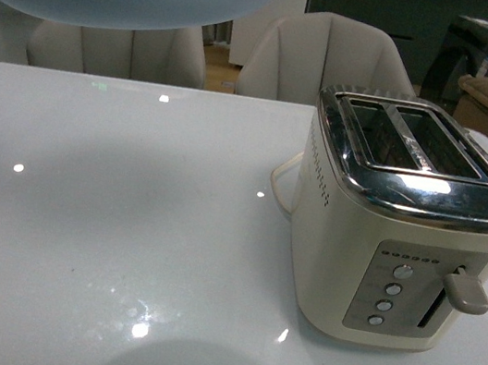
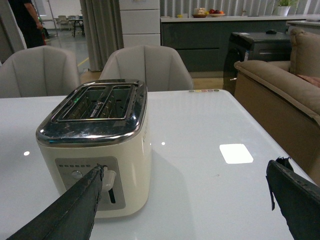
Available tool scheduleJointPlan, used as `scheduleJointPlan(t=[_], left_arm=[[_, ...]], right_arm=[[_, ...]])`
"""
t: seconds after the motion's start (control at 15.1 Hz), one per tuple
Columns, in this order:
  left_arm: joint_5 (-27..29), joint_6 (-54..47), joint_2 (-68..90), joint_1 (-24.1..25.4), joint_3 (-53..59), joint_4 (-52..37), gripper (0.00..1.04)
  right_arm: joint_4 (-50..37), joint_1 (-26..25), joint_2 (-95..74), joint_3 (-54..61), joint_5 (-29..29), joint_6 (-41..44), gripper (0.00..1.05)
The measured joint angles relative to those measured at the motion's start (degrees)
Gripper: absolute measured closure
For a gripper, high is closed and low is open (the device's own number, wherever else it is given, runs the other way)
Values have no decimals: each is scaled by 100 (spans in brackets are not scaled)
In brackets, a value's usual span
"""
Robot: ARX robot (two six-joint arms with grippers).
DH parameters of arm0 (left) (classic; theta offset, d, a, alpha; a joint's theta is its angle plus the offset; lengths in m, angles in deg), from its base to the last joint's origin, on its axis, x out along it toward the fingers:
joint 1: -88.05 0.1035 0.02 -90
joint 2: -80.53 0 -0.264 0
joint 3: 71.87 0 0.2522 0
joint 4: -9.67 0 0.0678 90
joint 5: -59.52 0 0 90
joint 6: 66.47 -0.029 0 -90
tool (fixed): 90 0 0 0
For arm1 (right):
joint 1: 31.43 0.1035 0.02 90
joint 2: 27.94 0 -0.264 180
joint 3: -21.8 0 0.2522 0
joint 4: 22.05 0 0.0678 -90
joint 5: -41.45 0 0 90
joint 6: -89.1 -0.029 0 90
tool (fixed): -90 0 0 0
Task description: Left arm holds plate, right arm toasts bread
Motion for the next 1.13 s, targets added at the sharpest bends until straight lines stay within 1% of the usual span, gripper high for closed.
scheduleJointPlan(t=[0.13,0.2,0.26,0.4,0.53,0.66,0.73,0.79,0.93,0.99,1.06,1.13], left_arm=[[0,0,0,0,0,0,102],[0,0,0,0,0,0,102],[-2,0,0,0,0,0,102],[0,0,0,0,0,-2,102],[0,0,0,0,0,0,102],[0,0,0,0,0,0,102],[0,0,0,0,0,0,102],[0,0,0,0,0,0,102],[0,0,0,0,0,0,102],[0,0,0,0,0,0,102],[-2,0,0,0,0,0,102],[0,0,0,0,0,0,102]], right_arm=[[0,0,0,0,0,0,6],[79,24,-9,-7,90,-17,6],[190,114,-173,-31,442,-92,6],[-299,-116,-658,-131,345,-133,6],[-1095,-57,-1403,-542,273,-131,6],[-2205,481,-2839,-1427,393,-52,6],[-2500,678,-3414,-1838,470,-22,6],[-2686,885,-4033,-2354,546,-24,6],[-2610,1318,-5045,-3217,667,-66,6],[-1845,1569,-5982,-3873,192,-1047,6],[-1377,1626,-6918,-4393,-929,-2730,6],[-1377,1690,-7125,-4557,-1311,-3244,6]])
